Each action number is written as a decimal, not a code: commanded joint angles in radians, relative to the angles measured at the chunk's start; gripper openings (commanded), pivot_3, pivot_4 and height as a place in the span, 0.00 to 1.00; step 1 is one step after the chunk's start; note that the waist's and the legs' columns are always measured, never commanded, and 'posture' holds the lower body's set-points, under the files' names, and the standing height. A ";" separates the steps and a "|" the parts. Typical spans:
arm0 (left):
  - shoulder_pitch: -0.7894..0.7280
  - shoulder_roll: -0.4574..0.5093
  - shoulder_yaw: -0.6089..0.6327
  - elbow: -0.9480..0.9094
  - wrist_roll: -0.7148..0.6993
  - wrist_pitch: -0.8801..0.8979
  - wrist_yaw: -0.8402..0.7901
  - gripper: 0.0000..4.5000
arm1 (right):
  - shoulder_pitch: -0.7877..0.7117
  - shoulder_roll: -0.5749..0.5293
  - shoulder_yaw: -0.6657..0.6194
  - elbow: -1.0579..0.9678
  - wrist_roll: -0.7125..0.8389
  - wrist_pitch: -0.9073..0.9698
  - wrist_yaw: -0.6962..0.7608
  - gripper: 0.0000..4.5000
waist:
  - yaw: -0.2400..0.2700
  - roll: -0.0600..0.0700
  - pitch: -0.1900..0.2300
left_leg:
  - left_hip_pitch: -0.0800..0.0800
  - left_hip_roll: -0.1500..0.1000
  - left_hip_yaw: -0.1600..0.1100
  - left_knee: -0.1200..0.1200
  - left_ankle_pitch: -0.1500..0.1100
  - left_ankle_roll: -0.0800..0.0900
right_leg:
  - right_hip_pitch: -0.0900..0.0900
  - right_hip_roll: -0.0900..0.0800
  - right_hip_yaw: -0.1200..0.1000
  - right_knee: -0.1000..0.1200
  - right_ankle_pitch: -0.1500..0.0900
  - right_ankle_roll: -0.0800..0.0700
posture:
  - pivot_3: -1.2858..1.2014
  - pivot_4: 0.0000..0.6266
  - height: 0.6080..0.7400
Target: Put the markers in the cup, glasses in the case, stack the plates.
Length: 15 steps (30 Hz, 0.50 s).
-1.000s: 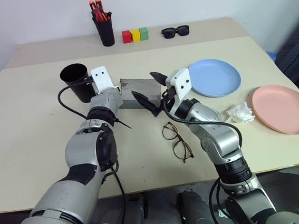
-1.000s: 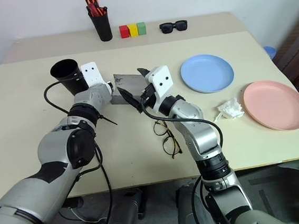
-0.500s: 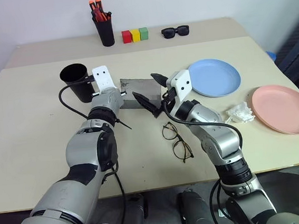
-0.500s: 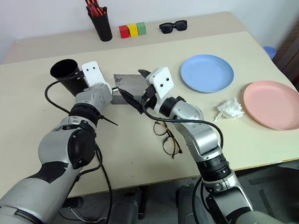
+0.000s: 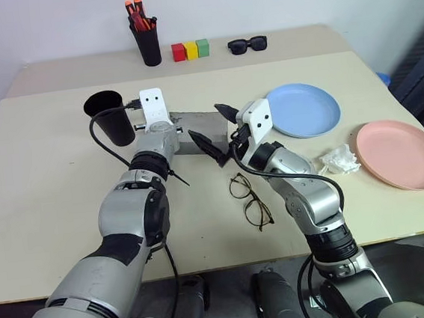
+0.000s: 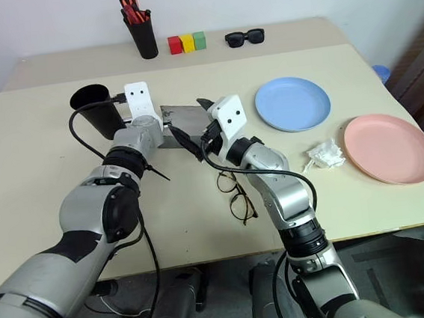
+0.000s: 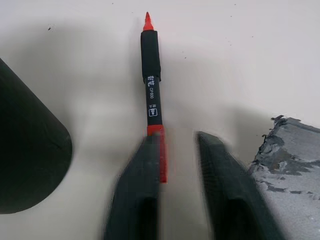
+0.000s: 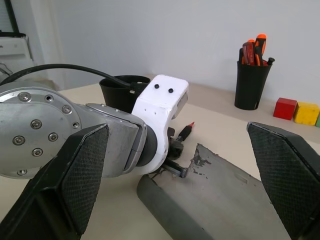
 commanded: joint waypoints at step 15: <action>-0.024 0.034 0.088 0.019 -0.082 0.041 -0.038 0.59 | -0.010 0.013 0.003 -0.022 -0.010 -0.025 -0.002 1.00 | 0.000 0.000 0.000 | 0.000 0.000 0.000 0.000 0.000 0.000 | 0.000 0.000 0.000 0.000 0.000 0.000 | 0.52 0.24 1.00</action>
